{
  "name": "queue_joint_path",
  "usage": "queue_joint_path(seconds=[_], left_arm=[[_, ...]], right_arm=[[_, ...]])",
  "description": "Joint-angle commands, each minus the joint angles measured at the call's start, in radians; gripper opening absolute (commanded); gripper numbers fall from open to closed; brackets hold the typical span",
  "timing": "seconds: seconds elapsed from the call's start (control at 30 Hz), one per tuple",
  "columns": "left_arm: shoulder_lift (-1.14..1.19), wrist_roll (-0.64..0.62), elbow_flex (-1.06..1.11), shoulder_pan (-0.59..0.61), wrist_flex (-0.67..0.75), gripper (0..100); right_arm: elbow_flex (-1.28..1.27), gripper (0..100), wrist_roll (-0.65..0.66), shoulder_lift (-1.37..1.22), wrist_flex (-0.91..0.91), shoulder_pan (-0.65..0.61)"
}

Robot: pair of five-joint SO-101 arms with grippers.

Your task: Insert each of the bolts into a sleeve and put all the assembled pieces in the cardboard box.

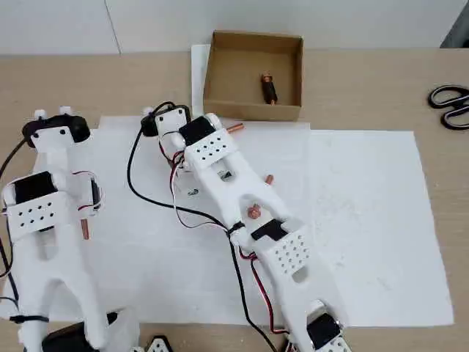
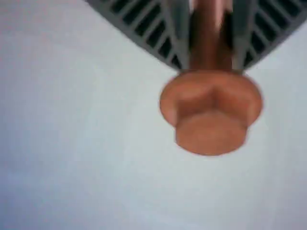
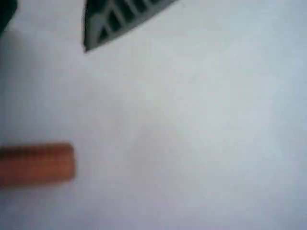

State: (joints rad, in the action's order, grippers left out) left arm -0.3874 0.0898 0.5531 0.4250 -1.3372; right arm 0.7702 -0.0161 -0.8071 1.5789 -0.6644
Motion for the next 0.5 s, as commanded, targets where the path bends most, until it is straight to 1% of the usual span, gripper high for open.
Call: queue_joint_path(seconds=[0.0, 0.37, 0.47], left_arm=[[-0.043, 0.0, -0.005, 0.005, 0.018, 1], [-0.043, 0.0, -0.005, 0.003, 0.018, 1], [-0.043, 0.0, -0.005, 0.003, 0.018, 1]], right_arm=[[0.031, 21.3, 0.002, 0.004, -0.025, 0.01], [0.031, 21.0, 0.002, -0.005, -0.056, 0.01], [0.031, 18.8, 0.002, -0.035, -0.056, 0.012]])
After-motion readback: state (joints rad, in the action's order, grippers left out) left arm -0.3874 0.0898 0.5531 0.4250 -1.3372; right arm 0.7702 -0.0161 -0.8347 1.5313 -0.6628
